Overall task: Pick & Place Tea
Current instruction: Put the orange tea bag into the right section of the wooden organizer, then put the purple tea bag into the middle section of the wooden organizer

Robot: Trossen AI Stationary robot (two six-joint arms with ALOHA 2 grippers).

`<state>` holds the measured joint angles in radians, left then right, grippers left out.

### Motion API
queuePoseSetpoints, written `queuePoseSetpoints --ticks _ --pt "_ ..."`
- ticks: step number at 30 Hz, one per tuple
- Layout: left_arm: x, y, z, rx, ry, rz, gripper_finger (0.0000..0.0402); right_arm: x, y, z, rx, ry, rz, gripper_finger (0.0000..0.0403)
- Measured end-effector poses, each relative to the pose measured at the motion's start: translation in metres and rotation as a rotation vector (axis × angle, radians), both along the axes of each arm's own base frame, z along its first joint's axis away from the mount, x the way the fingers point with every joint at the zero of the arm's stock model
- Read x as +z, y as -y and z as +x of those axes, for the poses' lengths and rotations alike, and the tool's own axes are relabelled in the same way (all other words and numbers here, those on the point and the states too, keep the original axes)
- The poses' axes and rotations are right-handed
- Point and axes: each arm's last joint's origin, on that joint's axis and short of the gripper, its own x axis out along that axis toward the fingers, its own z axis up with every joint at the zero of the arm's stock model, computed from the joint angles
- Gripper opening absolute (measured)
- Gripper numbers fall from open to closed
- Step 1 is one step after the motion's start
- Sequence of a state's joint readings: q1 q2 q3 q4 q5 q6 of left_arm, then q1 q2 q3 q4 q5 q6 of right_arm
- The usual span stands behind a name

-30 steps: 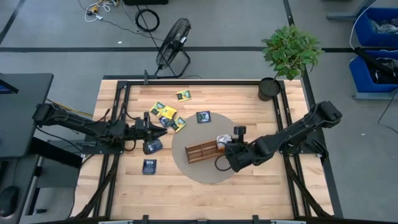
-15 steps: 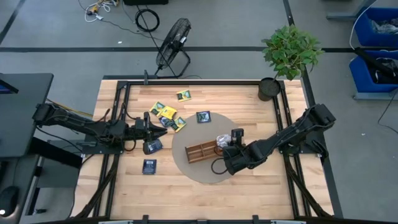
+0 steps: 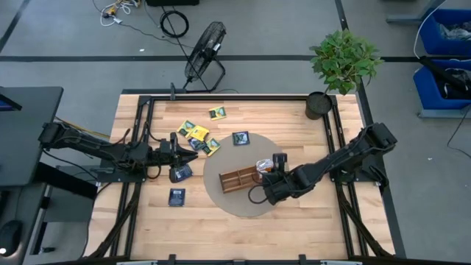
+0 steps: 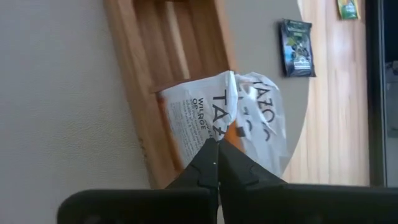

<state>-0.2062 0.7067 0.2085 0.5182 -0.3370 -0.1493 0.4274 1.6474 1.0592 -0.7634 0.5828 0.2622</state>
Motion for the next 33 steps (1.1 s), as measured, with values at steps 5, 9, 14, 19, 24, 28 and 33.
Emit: queuePoseSetpoints --ticks 5,9,14,19,24,28,33 --pt "0.0 0.0 0.0 0.0 -0.001 -0.002 0.0053 0.0 0.0 0.0 0.009 -0.008 0.01 0.0034" --pt "-0.001 0.0 0.0 0.0 -0.012 -0.002 0.0053 -0.001 -0.002 0.0 0.014 -0.018 0.061 0.0079" --pt "-0.002 0.0 0.0 0.0 -0.015 -0.001 0.0053 0.003 -0.002 -0.002 0.013 -0.016 0.075 0.0134" --pt "-0.002 0.0 0.0 0.0 -0.016 -0.001 0.0053 0.015 0.0 -0.006 0.012 0.031 0.084 0.0165" --pt "-0.002 0.0 0.0 0.0 -0.019 -0.001 0.0053 0.031 0.004 -0.01 -0.025 0.128 0.049 0.0169" --pt "-0.002 0.0 0.0 0.0 -0.02 -0.001 0.0053 0.038 0.005 -0.009 -0.058 0.216 0.025 0.0169" --pt "-0.004 0.0 0.0 0.0 -0.037 0.003 0.0053 0.042 0.004 -0.004 -0.088 0.299 0.02 0.0169"
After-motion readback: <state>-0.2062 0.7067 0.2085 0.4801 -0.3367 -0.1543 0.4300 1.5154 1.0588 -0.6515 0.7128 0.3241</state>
